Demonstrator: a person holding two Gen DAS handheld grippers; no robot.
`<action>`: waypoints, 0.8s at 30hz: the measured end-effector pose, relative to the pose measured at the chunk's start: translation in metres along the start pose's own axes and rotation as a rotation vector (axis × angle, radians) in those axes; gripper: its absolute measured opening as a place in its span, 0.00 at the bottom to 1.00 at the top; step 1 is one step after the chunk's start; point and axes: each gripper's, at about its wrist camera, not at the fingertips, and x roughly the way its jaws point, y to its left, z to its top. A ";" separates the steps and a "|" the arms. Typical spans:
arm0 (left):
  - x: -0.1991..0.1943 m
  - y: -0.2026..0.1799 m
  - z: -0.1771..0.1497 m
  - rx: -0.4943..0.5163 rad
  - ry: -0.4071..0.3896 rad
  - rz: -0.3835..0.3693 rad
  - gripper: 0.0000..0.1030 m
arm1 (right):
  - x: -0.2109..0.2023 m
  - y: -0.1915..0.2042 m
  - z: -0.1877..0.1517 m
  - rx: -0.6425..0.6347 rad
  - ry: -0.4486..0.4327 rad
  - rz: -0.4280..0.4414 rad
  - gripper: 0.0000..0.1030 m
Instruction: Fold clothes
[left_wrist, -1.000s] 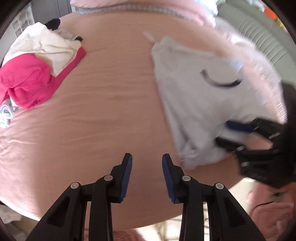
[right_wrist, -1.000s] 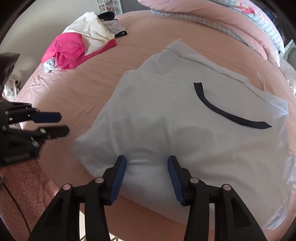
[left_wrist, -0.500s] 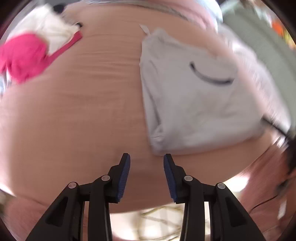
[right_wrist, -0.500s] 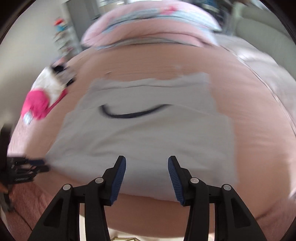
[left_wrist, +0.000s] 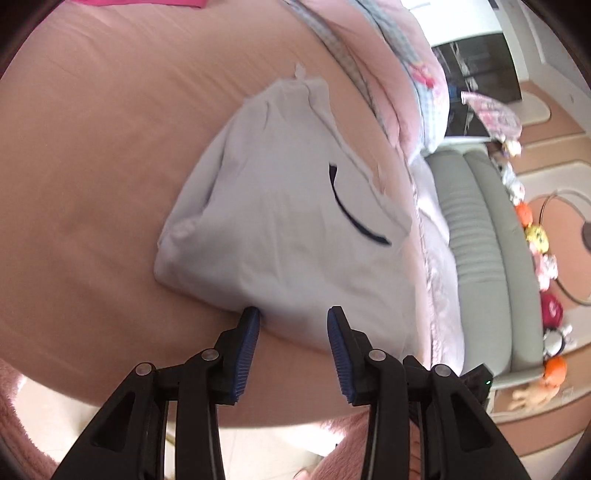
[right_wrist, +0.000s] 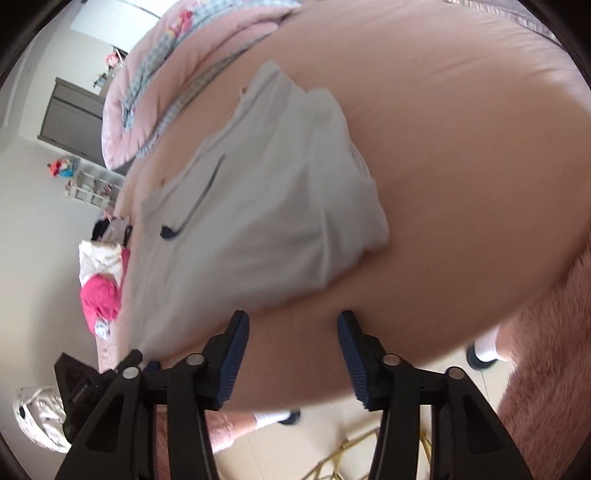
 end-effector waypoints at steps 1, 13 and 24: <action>0.002 0.003 0.001 -0.035 -0.015 -0.006 0.36 | 0.003 -0.002 0.005 0.028 -0.016 0.015 0.58; -0.010 0.024 -0.018 -0.213 -0.068 0.010 0.37 | 0.005 -0.008 0.005 0.114 -0.117 0.016 0.58; -0.040 0.052 0.009 -0.209 -0.173 0.034 0.37 | -0.007 -0.019 0.010 0.054 -0.167 -0.086 0.50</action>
